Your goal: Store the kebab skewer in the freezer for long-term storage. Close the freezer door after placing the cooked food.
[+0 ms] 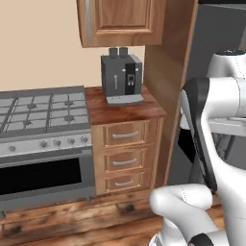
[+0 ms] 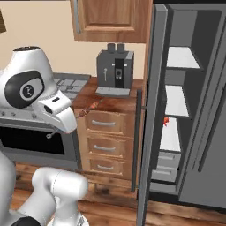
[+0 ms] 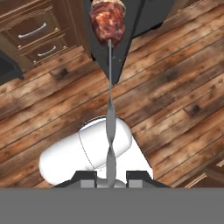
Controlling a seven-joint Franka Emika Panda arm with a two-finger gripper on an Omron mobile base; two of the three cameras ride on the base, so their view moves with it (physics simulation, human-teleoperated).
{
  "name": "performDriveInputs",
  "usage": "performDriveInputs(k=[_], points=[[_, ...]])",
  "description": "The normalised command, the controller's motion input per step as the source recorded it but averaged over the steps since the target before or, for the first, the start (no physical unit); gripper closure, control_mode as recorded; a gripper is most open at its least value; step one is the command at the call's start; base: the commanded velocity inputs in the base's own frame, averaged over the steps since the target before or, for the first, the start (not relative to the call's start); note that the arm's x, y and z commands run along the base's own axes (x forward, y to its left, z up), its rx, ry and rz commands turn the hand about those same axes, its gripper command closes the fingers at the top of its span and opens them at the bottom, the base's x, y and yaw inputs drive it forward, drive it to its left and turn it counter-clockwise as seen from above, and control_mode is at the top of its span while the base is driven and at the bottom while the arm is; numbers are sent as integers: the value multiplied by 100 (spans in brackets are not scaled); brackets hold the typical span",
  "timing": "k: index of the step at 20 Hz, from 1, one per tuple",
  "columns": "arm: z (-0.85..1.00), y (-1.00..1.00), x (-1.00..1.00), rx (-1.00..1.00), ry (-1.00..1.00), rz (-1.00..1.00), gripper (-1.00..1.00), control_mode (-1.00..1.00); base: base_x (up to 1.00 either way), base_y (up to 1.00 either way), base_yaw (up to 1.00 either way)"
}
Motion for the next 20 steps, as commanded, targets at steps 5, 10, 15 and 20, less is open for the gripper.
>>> performDriveInputs(k=[5, 10, 15, 20], points=[[0, 0, 0, 0, 0, 0, 100, 100, -50, -12, -20], [0, 0, 0, 0, 0, 0, 100, 100, -1, -68, -4], [0, 0, 0, 0, 0, 0, 100, 100, -2, -86, 0], [0, 0, 0, 0, 0, 0, 100, 100, -5, -75, 0]])
